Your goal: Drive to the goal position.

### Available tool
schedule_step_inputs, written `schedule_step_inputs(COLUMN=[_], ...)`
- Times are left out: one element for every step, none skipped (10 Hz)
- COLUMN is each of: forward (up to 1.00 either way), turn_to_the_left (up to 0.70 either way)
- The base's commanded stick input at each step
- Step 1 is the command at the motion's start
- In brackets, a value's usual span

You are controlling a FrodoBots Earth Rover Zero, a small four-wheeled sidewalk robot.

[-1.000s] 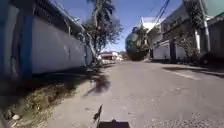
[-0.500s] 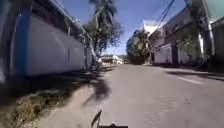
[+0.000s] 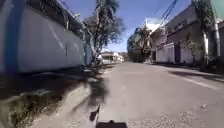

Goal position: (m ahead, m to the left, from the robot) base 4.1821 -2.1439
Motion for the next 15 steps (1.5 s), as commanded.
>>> schedule_step_inputs(forward=[0.7,0.7,0.7,0.7,0.7,0.7,0.7,0.7,0.7,0.7,0.7,0.7,0.7,0.7,0.7], turn_to_the_left=[-0.03,-0.03,-0.03,-0.03,-0.03,-0.03,-0.03,-0.05,-0.25,-0.35,-0.35,-0.35,-0.35,-0.35,-0.33])
